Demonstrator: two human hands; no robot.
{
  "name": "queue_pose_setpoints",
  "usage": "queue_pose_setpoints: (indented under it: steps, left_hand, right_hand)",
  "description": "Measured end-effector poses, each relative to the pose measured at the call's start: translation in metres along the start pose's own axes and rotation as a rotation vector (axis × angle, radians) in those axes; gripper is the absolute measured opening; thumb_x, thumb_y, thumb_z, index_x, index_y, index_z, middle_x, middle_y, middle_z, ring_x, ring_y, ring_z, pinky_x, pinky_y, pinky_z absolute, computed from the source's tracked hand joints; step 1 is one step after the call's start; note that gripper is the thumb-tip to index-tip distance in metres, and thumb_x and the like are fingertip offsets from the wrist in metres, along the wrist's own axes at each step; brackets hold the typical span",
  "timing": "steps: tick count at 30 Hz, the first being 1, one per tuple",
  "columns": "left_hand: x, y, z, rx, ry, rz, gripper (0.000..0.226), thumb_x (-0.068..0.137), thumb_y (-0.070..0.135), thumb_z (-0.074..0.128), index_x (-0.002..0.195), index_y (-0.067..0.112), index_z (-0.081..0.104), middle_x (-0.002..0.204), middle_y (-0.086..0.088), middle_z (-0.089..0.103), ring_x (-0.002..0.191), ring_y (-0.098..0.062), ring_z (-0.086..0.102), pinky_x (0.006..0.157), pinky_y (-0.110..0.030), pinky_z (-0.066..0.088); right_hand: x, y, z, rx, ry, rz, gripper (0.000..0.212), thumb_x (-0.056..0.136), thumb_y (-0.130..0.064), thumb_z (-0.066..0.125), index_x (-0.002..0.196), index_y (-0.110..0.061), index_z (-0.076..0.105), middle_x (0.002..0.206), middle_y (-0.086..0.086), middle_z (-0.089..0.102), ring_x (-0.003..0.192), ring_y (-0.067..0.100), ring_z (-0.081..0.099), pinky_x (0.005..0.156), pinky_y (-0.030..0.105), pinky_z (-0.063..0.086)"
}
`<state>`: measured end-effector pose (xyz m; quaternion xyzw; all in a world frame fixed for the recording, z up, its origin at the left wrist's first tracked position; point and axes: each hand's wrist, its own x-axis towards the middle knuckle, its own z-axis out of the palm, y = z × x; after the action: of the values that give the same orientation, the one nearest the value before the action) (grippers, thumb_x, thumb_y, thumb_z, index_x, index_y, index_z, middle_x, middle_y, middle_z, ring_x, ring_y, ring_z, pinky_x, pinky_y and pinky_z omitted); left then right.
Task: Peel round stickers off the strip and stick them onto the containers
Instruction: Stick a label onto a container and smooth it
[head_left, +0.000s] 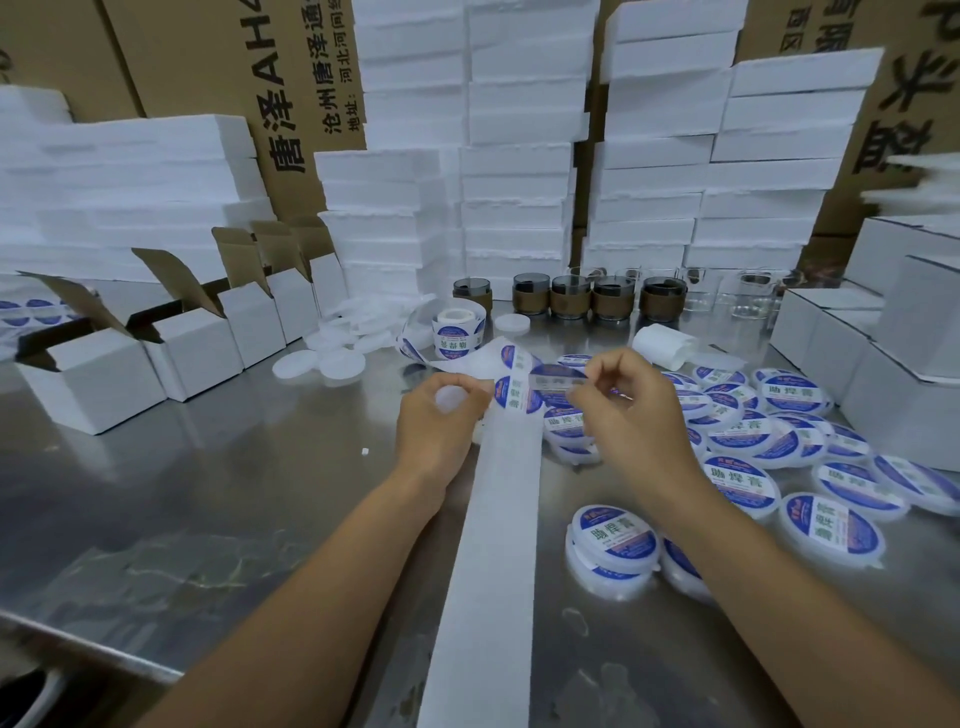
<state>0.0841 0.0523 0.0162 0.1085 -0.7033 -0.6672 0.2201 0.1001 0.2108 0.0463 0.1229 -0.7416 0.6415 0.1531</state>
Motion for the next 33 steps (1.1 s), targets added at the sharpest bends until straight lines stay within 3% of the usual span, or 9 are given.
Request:
queue_pose_setpoints:
  steps: [4, 6, 8, 12, 15, 18, 21, 29, 33]
  left_hand:
    - [0.006, 0.011, -0.006, -0.465, 0.088, -0.212, 0.006, 0.087, 0.021, 0.067, 0.085, 0.016, 0.065, 0.085, -0.003, 0.068, 0.081, -0.02, 0.066, 0.075, -0.031, 0.054]
    - [0.008, 0.015, -0.011, -0.765, -0.027, -0.309, 0.016, 0.089, 0.028, 0.061, 0.088, 0.011, 0.063, 0.088, -0.007, 0.067, 0.081, -0.02, 0.067, 0.074, -0.03, 0.055]
    - [0.006, 0.017, -0.013, -0.883, -0.17, -0.359, 0.029, 0.091, 0.038, 0.055, 0.089, 0.01, 0.063, 0.088, -0.009, 0.069, 0.08, -0.021, 0.068, 0.076, -0.032, 0.056]
    - [0.001, 0.019, -0.012, -0.898, -0.399, -0.395, 0.046, 0.093, 0.05, 0.042, 0.1, 0.008, 0.061, 0.115, -0.016, 0.063, 0.105, -0.029, 0.061, 0.089, -0.036, 0.049]
    - [-0.005, 0.02, -0.007, -0.838, -0.544, -0.388, 0.062, 0.094, 0.055, 0.031, 0.103, 0.005, 0.068, 0.112, -0.02, 0.065, 0.098, -0.029, 0.065, 0.091, -0.038, 0.049]
    - [-0.01, 0.02, -0.003, -0.804, -0.666, -0.379, 0.076, 0.095, 0.057, 0.021, 0.087, 0.007, 0.077, 0.1, -0.017, 0.071, 0.092, -0.024, 0.069, 0.087, -0.034, 0.054]
    - [-0.009, 0.018, 0.0, -0.818, -0.655, -0.404, 0.071, 0.094, 0.058, 0.025, 0.084, 0.005, 0.072, 0.09, -0.016, 0.072, 0.083, -0.024, 0.07, 0.077, -0.031, 0.058]
    - [-0.006, 0.015, 0.002, -0.747, -0.598, -0.385, 0.058, 0.091, 0.055, 0.033, 0.093, 0.005, 0.061, 0.085, -0.012, 0.071, 0.078, -0.022, 0.071, 0.074, -0.03, 0.057]
    - [-0.006, 0.014, 0.002, -0.692, -0.607, -0.373, 0.058, 0.088, 0.057, 0.035, 0.097, 0.006, 0.062, 0.088, -0.011, 0.072, 0.084, -0.022, 0.071, 0.083, -0.033, 0.055]
  right_hand:
    - [0.002, -0.004, -0.002, 0.165, -0.079, 0.123, 0.021, 0.083, -0.003, 0.059, 0.069, -0.018, 0.054, 0.054, -0.005, 0.052, 0.046, 0.005, 0.046, 0.048, 0.015, 0.042]
    - [0.002, -0.006, -0.002, 0.241, -0.118, 0.174, 0.021, 0.085, -0.004, 0.059, 0.069, -0.018, 0.056, 0.05, -0.008, 0.053, 0.044, 0.005, 0.046, 0.049, 0.017, 0.042]
    - [0.002, -0.008, -0.001, 0.306, -0.157, 0.211, 0.021, 0.085, -0.006, 0.06, 0.069, -0.02, 0.058, 0.055, -0.007, 0.058, 0.046, 0.007, 0.048, 0.051, 0.02, 0.042]
    - [-0.001, -0.012, 0.002, 0.416, -0.235, 0.216, 0.026, 0.084, -0.007, 0.061, 0.064, -0.023, 0.063, 0.067, 0.001, 0.066, 0.045, 0.009, 0.047, 0.048, 0.019, 0.04]
    - [-0.003, -0.012, 0.005, 0.394, -0.288, 0.198, 0.03, 0.084, -0.01, 0.063, 0.06, -0.028, 0.065, 0.066, 0.004, 0.064, 0.044, 0.008, 0.046, 0.046, 0.018, 0.038]
    - [-0.006, -0.008, 0.009, 0.356, -0.307, 0.173, 0.019, 0.083, -0.01, 0.065, 0.069, -0.023, 0.062, 0.056, -0.001, 0.059, 0.041, 0.006, 0.044, 0.041, 0.014, 0.034]
    - [-0.008, -0.004, 0.011, 0.317, -0.31, 0.169, 0.013, 0.084, -0.008, 0.064, 0.077, -0.017, 0.059, 0.053, -0.005, 0.059, 0.04, 0.005, 0.043, 0.04, 0.012, 0.033]
    - [-0.006, 0.001, 0.011, 0.221, -0.277, 0.232, 0.011, 0.079, -0.008, 0.07, 0.076, -0.014, 0.061, 0.058, 0.001, 0.064, 0.043, 0.009, 0.048, 0.045, 0.015, 0.039]
    - [-0.007, 0.0, 0.011, 0.16, -0.26, 0.272, 0.011, 0.076, -0.016, 0.073, 0.076, -0.017, 0.063, 0.062, -0.001, 0.069, 0.048, 0.008, 0.056, 0.057, 0.024, 0.046]
